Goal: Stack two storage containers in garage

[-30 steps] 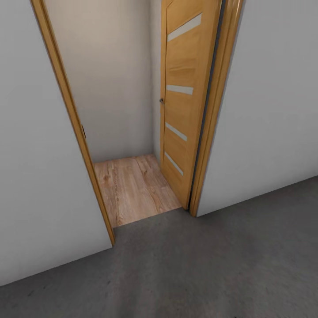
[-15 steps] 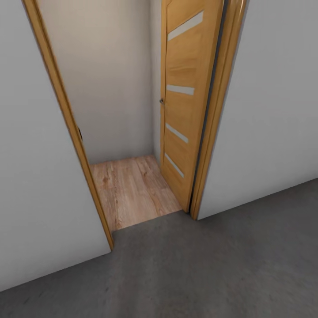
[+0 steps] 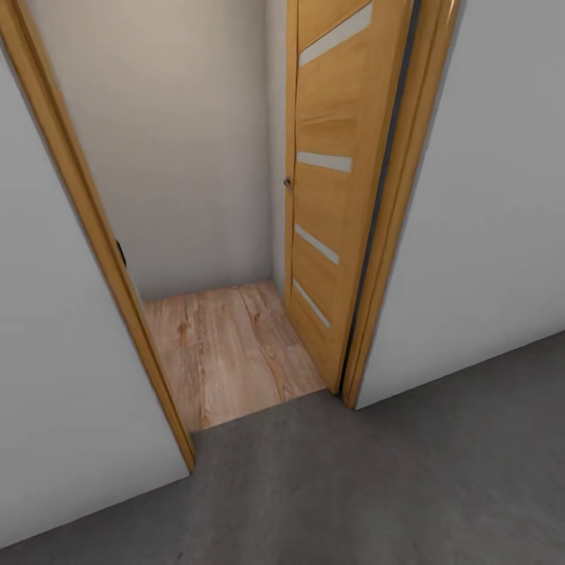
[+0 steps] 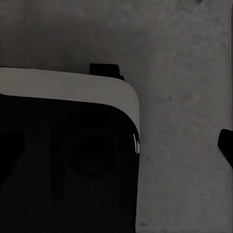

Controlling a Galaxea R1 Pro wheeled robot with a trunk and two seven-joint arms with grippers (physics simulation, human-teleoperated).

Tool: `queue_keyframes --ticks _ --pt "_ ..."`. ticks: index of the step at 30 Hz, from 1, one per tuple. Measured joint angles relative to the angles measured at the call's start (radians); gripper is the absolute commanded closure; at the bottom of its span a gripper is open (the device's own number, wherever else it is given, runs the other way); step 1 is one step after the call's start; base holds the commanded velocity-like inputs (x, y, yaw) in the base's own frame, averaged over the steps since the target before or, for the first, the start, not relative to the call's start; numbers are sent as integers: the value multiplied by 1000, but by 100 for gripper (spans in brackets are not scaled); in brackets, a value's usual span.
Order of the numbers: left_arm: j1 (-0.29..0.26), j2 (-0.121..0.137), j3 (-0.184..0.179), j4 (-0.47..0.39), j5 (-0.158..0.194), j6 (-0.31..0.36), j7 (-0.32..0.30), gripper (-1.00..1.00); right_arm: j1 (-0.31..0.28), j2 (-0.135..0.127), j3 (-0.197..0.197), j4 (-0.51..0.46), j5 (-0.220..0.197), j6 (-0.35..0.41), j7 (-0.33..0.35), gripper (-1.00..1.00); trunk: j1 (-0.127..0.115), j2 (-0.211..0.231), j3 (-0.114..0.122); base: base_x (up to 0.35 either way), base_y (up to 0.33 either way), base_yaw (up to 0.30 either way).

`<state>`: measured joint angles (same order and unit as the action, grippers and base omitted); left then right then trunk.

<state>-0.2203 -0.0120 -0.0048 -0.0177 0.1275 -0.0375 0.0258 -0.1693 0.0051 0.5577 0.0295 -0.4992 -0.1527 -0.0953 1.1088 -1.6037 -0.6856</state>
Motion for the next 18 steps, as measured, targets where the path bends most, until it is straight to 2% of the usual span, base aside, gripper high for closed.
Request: queue_keyframes --ticks 8,18 --pt "0 0 1 -1 0 -1 0 -100 0 1 0 0 -2 1 0 -100 0 0 0 313 0 -3" --pt "0 -1 1 -1 2 -1 0 -100 0 1 -1 0 -2 1 0 -100 0 0 0 254 0 -140"
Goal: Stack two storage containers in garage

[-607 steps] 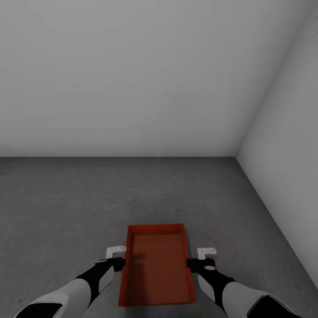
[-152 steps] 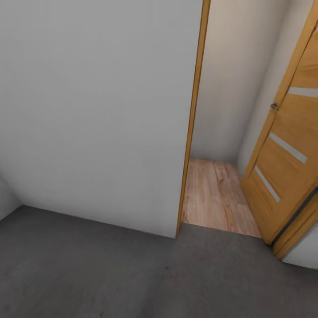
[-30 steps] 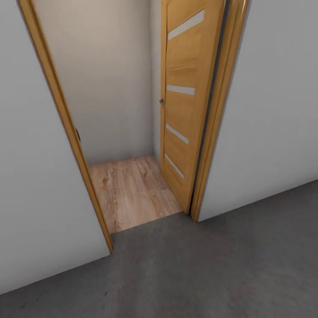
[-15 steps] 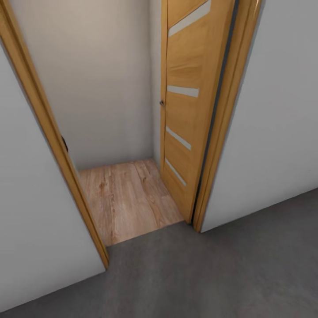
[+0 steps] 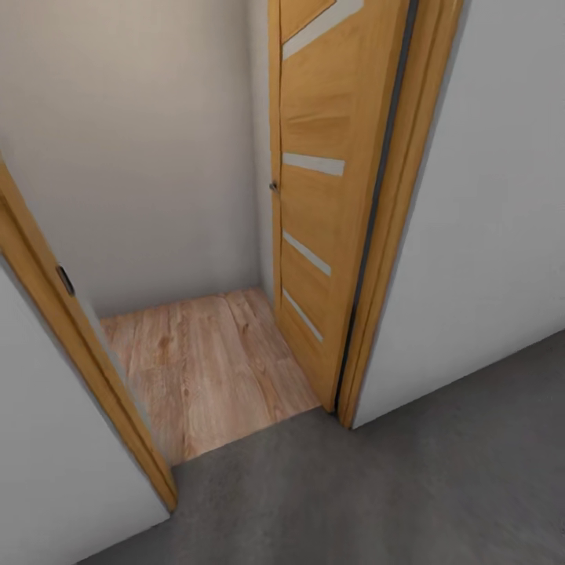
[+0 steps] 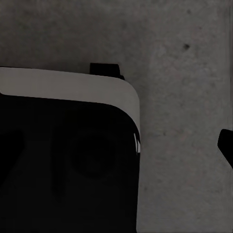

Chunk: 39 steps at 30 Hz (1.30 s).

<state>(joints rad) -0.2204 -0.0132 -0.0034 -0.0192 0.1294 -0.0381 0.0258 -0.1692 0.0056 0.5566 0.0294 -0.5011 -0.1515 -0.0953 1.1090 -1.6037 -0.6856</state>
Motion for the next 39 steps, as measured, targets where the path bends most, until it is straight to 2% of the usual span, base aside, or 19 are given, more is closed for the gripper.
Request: queue_keyframes --ticks 39 --pt "0 0 0 0 0 0 0 -100 0 0 0 0 0 0 2 -100 0 0 0 222 0 -2"
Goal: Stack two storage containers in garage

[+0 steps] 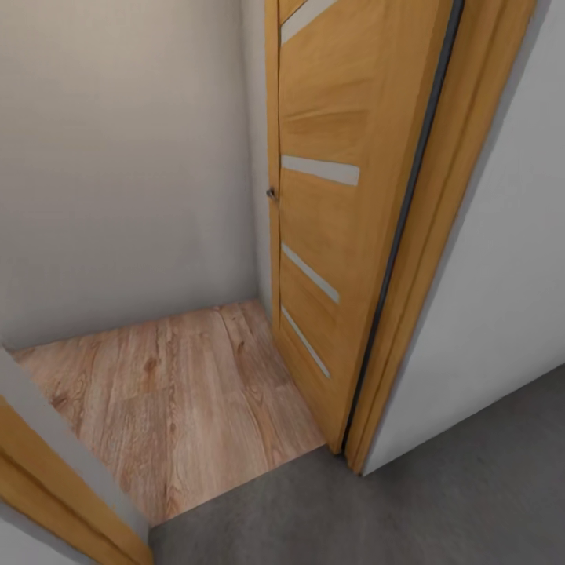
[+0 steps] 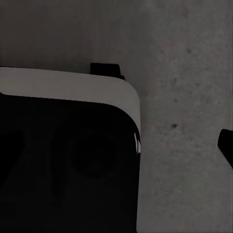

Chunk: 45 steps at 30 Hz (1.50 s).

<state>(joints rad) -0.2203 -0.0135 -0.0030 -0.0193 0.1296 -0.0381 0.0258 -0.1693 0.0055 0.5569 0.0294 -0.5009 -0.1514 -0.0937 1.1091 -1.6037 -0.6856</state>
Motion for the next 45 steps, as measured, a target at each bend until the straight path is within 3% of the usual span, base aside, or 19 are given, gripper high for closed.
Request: queue_keyframes --ticks 45 --pt "0 0 2 0 2 0 0 -100 0 0 -1 0 0 0 0 -100 0 0 0 148 0 0"
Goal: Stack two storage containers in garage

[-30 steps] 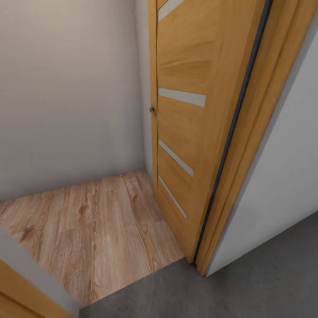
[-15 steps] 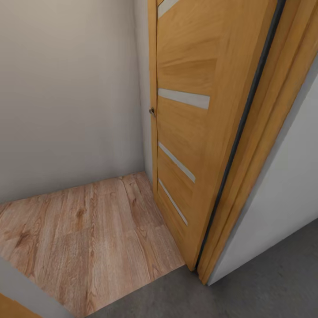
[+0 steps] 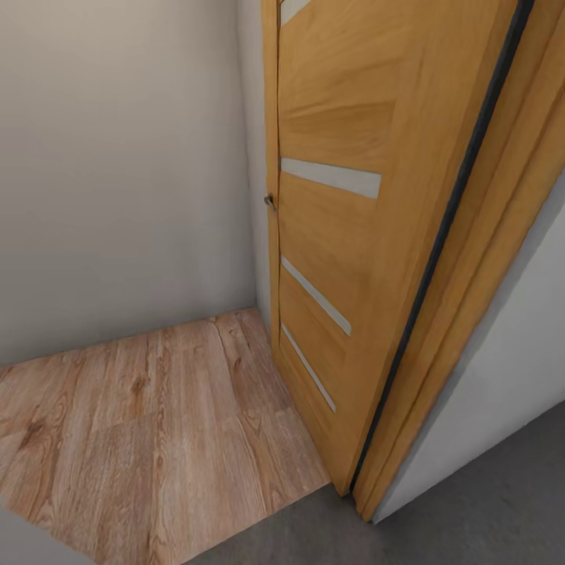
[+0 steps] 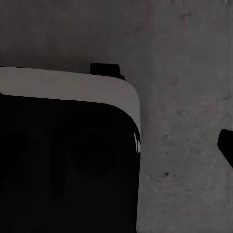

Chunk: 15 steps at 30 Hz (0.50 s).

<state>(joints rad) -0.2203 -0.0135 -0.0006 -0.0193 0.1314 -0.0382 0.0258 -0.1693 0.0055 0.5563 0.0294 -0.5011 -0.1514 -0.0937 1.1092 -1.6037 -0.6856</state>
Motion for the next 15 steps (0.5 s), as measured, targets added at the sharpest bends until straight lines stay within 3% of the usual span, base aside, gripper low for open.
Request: queue_keyframes --ticks 9,15 --pt "0 1 1 0 1 0 0 -100 0 0 0 0 -1 0 -1 -100 0 0 0 108 0 11" --pt "0 2 3 0 3 0 0 -100 0 0 0 0 -1 0 0 -100 0 0 0 46 0 204"
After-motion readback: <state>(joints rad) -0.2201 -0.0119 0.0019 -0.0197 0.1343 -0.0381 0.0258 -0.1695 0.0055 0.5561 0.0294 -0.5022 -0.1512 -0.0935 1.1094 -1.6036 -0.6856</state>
